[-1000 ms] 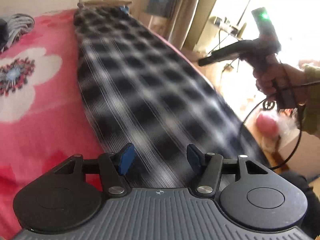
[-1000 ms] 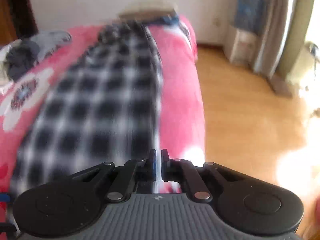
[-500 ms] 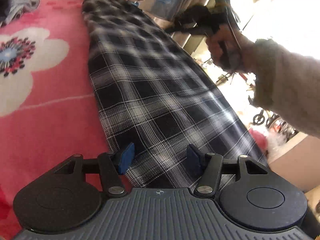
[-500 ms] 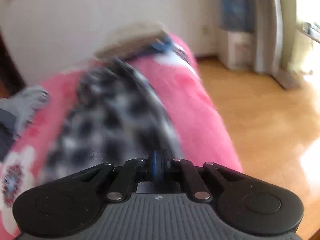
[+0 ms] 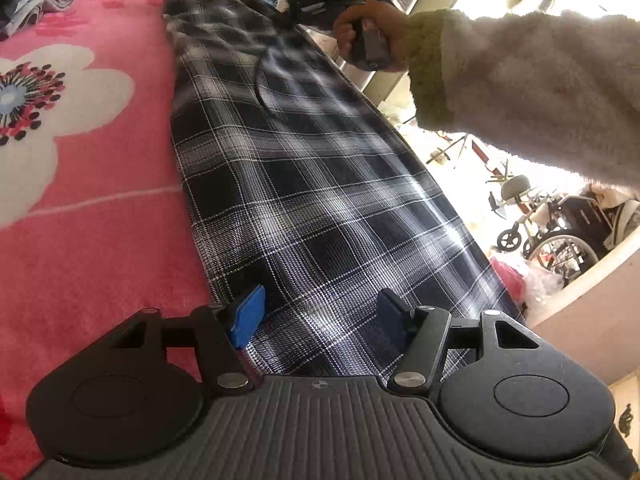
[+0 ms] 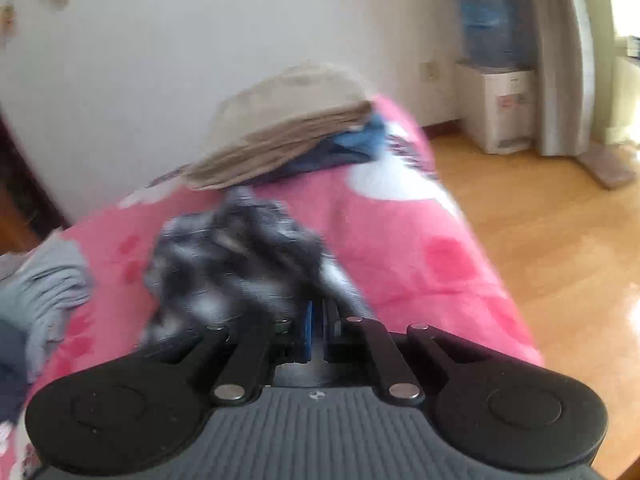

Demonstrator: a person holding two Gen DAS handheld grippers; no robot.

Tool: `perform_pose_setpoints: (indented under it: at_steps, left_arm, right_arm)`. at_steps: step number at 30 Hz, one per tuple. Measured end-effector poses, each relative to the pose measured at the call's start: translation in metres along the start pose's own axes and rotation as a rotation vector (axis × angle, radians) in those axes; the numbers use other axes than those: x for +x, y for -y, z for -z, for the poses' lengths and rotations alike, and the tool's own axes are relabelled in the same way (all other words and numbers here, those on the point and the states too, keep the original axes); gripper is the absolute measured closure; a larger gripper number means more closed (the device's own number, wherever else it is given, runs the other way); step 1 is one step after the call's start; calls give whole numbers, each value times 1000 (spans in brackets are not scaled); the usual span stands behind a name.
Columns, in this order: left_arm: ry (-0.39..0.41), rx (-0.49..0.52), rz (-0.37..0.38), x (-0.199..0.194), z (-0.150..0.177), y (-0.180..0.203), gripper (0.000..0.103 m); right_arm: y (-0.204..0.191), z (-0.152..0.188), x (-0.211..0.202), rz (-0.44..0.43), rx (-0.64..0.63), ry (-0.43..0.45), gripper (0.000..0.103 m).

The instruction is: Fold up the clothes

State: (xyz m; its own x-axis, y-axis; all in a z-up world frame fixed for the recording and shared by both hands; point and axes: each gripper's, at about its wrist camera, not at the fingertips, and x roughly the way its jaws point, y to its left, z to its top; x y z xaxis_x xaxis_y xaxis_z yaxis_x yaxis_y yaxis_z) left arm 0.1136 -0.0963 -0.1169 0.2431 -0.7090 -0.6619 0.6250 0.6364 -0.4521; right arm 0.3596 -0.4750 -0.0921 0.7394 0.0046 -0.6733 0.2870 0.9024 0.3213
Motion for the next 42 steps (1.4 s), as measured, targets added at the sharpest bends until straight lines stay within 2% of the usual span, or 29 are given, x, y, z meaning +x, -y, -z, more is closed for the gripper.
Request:
perform_pose_setpoints:
  at_steps: [4, 8, 10, 11, 13, 16, 17, 18, 20, 22, 23, 25, 26, 27, 30, 32, 35, 37, 42]
  left_arm:
    - [-6, 19, -14, 1, 1, 3, 40]
    - [-13, 47, -26, 5, 2, 6, 39]
    - [-14, 45, -27, 5, 2, 6, 38]
    - [-15, 43, -26, 6, 2, 6, 38]
    - [-16, 37, -20, 5, 1, 4, 38]
    - [-20, 37, -16, 4, 1, 4, 38]
    - [-20, 43, -16, 4, 1, 4, 38]
    - [-21, 49, -17, 4, 1, 4, 38]
    - [-18, 62, -17, 3, 2, 5, 38]
    - [-11, 69, -18, 2, 3, 6, 38]
    - [-9, 69, -18, 2, 4, 5, 38]
    - [-9, 70, -18, 3, 4, 6, 37]
    - [-11, 70, -17, 3, 3, 6, 37]
    - [-12, 69, -15, 4, 3, 6, 36]
    - [-13, 58, -3, 3, 2, 3, 36]
    - [-13, 52, 2, 2, 1, 2, 36]
    - [-13, 50, 5, 2, 1, 2, 35]
    - [-12, 52, 6, 2, 1, 1, 35]
    - [-16, 46, 16, 2, 1, 0, 35]
  right_arm:
    - [-13, -7, 27, 25, -63, -89, 98]
    - [-1, -27, 33, 116, 80, 36, 98]
    - [-4, -35, 30, 134, 83, 70, 98]
    - [-9, -36, 27, 124, 51, 78, 97]
    - [-19, -33, 19, 52, -23, 70, 97]
    - [-27, -28, 31, -52, -119, -32, 90]
    - [-30, -26, 39, -20, -145, -55, 89]
    - [-29, -26, 45, 25, -139, -52, 89]
    - [-20, -33, 49, 73, -34, 4, 89]
    - [-11, -40, 37, 30, 78, 109, 89]
    - [-10, -43, 34, 4, 83, 126, 87]
    - [-8, -50, 27, -43, 91, 155, 66]
    - [-7, -53, 27, -28, 79, 147, 49]
    - [-5, -57, 28, -15, 71, 138, 39]
    - [15, -68, 40, -45, 140, 86, 29]
    - [26, -71, 54, -82, 187, 12, 20]
    - [38, -73, 77, -141, 235, -128, 17]
    - [34, -70, 81, -138, 205, -167, 17]
    - [30, -69, 93, -163, 194, -159, 18]
